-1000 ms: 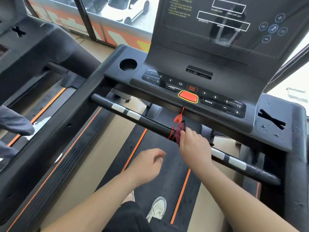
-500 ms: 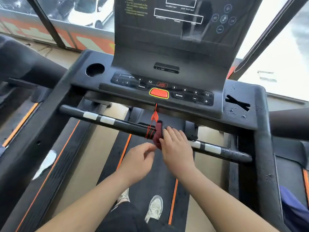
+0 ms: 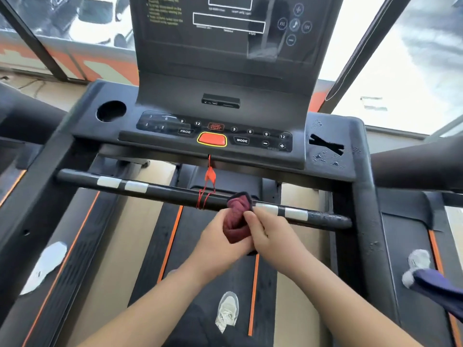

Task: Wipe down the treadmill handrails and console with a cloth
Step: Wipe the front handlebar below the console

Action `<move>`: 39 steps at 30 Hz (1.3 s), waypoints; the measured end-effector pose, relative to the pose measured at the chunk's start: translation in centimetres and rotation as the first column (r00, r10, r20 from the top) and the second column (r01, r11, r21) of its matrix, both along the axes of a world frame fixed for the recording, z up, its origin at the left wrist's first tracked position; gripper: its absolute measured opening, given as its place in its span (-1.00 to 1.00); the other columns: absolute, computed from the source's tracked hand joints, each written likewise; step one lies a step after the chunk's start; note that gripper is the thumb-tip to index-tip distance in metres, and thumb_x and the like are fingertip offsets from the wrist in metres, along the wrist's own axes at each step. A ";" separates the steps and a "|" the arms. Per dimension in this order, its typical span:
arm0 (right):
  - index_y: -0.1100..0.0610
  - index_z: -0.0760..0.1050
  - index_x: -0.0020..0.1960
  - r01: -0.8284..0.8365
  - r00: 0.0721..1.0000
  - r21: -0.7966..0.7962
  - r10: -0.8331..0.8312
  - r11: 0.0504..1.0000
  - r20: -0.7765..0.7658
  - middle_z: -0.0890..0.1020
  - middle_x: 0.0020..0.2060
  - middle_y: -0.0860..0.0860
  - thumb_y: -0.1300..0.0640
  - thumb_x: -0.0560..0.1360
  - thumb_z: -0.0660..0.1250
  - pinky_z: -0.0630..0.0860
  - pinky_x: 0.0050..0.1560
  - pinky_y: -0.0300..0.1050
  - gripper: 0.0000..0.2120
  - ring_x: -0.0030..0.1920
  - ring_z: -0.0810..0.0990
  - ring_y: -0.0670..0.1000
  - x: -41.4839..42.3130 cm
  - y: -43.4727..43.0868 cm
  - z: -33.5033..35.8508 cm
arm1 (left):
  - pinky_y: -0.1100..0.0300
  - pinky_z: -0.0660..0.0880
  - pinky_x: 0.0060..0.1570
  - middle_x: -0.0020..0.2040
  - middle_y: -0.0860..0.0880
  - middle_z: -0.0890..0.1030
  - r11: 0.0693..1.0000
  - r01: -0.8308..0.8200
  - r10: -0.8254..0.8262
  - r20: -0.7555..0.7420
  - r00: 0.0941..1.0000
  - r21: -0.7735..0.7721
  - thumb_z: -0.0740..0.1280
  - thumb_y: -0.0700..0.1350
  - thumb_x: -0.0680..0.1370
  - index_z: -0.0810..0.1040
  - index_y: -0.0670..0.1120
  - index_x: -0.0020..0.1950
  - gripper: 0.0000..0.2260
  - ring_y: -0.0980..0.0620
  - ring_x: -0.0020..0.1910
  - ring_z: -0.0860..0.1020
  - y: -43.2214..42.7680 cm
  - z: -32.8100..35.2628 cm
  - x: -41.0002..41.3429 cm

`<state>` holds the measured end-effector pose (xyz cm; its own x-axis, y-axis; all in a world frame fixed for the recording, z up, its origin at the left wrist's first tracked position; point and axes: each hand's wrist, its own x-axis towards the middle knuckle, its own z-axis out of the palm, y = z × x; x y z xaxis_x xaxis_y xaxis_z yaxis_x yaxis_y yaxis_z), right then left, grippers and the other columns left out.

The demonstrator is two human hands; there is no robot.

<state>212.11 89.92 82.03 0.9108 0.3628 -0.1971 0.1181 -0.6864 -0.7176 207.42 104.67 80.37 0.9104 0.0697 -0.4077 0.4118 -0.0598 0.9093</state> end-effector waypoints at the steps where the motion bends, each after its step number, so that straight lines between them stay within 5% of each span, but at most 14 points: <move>1: 0.06 0.40 -0.22 0.010 0.999 0.083 -0.007 0.997 -0.042 0.53 -0.40 -0.07 -0.02 0.68 0.19 0.40 -0.26 -0.10 -0.67 -0.34 0.48 -0.08 -0.4 0.5 0.3 | 0.26 0.60 0.02 0.04 0.08 0.74 0.998 -0.057 0.057 -0.005 0.998 -0.041 0.56 -0.13 0.49 0.60 0.05 0.16 -0.71 0.11 0.08 0.69 0.0 0.2 0.0; 5: -0.05 0.60 -0.05 0.027 0.996 0.211 -0.009 0.977 -0.086 0.62 -0.33 -0.24 -0.04 0.66 0.25 0.50 -0.18 -0.19 -0.80 -0.28 0.57 -0.21 -0.9 -0.6 0.8 | 0.28 0.54 -0.06 -0.11 0.11 0.75 0.987 -0.130 0.135 -0.036 0.990 0.097 0.46 -0.08 0.59 0.67 0.02 0.02 -0.97 0.15 -0.05 0.69 0.8 0.7 0.0; 9: -0.04 0.63 0.11 0.147 0.964 -0.035 -0.135 0.988 0.231 0.70 -0.08 -0.16 -0.09 0.58 0.34 0.60 0.01 0.00 -0.81 -0.03 0.66 -0.05 0.1 -5.1 0.0 | 0.03 0.57 0.15 -0.12 0.06 0.72 0.954 -0.223 0.217 0.050 0.975 0.199 0.37 0.05 0.59 0.63 0.07 -0.02 -0.91 0.06 -0.04 0.67 2.8 2.1 1.4; 12: 0.00 0.62 0.24 0.192 0.941 -0.166 -0.133 0.967 0.312 0.66 0.15 -0.14 0.04 0.51 0.47 0.57 0.15 -0.04 -0.70 0.20 0.61 -0.01 0.6 -7.8 -0.9 | 0.27 0.45 0.01 -0.07 0.10 0.65 0.773 -0.185 -0.053 0.353 0.934 0.607 0.32 -0.12 0.62 0.58 0.03 0.16 -0.86 0.06 -0.03 0.56 3.6 5.0 2.7; 14: 0.03 0.59 0.32 0.162 0.950 -0.228 -0.090 0.960 0.298 0.61 0.28 -0.08 0.03 0.49 0.50 0.52 0.26 -0.05 -0.59 0.33 0.54 -0.01 0.9 -8.1 -1.3 | 0.14 0.46 0.19 0.17 -0.03 0.65 0.626 -0.205 -0.279 0.462 0.842 0.752 0.31 -0.19 0.60 0.50 -0.10 0.42 -0.64 -0.03 0.16 0.56 2.8 4.6 3.5; 15: 0.04 0.56 0.37 0.138 0.959 -0.256 -0.064 0.957 0.277 0.57 0.34 -0.05 0.02 0.49 0.49 0.47 0.32 -0.06 -0.54 0.39 0.49 0.00 0.9 -8.0 -1.6 | 0.00 0.43 0.34 0.34 -0.13 0.59 0.562 -0.141 -0.394 0.413 0.821 0.815 0.29 -0.13 0.60 0.44 -0.16 0.50 -0.55 -0.11 0.32 0.53 2.2 3.4 3.7; 18: 0.08 0.52 0.41 0.147 0.962 -0.262 -0.076 0.954 0.262 0.51 0.42 0.03 0.00 0.48 0.50 0.41 0.43 0.00 -0.47 0.46 0.42 0.07 1.2 -8.3 -2.1 | -0.16 0.01 0.61 0.66 -0.16 0.13 0.255 0.351 -0.633 -0.119 0.765 0.901 0.14 0.23 0.62 0.21 -0.11 0.64 -0.33 -0.16 0.64 0.12 -0.2 -0.8 3.0; 23: 0.21 0.55 0.34 0.274 0.910 -0.378 -0.110 0.884 0.401 0.52 0.38 0.23 0.05 0.43 0.54 0.37 0.46 0.20 -0.47 0.42 0.45 0.28 0.7 -11.7 -3.0 | -0.20 0.36 0.46 0.42 -0.13 0.55 0.228 0.160 -0.690 0.044 0.723 0.960 0.13 0.22 0.59 0.50 -0.09 0.48 -0.42 -0.15 0.40 0.52 0.6 -3.2 4.9; 30: 0.30 0.23 0.56 0.500 0.866 -0.525 -0.391 0.689 0.312 0.34 0.48 0.32 -0.13 0.49 0.44 0.29 0.49 0.21 -0.17 0.49 0.28 0.31 0.9 -17.5 -1.6 | -0.16 0.26 0.43 0.36 -0.04 0.48 -0.075 0.235 -0.723 -0.215 0.656 0.969 -0.09 0.17 0.65 0.12 0.04 0.63 -0.44 -0.19 0.19 0.48 -3.8 -5.0 7.5; 33: 0.25 0.08 0.60 0.495 0.849 -0.577 -0.503 0.649 0.163 0.33 0.46 0.21 -0.27 0.48 0.38 0.42 0.33 0.21 -0.06 0.43 0.30 0.25 1.0 -18.5 -1.3 | -0.09 0.36 0.27 0.36 -0.05 0.45 -0.113 0.317 -0.790 -0.278 0.547 0.942 -0.09 0.19 0.69 0.03 0.05 0.63 -0.47 -0.18 0.19 0.48 -7.3 -4.0 9.4; 35: 0.21 0.10 0.55 0.493 0.826 -0.595 -0.556 0.634 0.092 0.40 0.36 0.16 -0.31 0.45 0.38 0.49 0.19 0.20 -0.08 0.37 0.36 0.23 1.5 -18.4 -1.2 | -0.05 0.43 0.15 0.34 -0.03 0.49 -0.042 0.430 -0.812 -0.282 0.512 0.902 -0.08 0.23 0.70 0.14 0.11 0.58 -0.53 -0.17 0.24 0.52 -8.6 -3.0 11.3; 39: 0.14 0.32 0.20 0.540 0.770 -0.553 -0.638 0.634 0.020 0.55 0.11 0.10 -0.25 0.38 0.44 0.55 0.03 0.14 -0.37 0.20 0.52 0.23 2.5 -18.1 -1.2 | -0.03 0.44 0.04 0.22 -0.02 0.59 0.030 0.466 -0.770 -0.277 0.575 0.884 -0.10 0.21 0.70 0.38 0.10 0.32 -0.62 -0.16 0.17 0.57 -10.0 -3.0 12.0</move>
<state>214.57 71.80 80.82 0.8299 -0.4369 -0.3470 -0.5239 -0.8241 -0.2153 219.40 94.67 77.38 0.8303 -0.4388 -0.3436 -0.4026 -0.8986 0.1747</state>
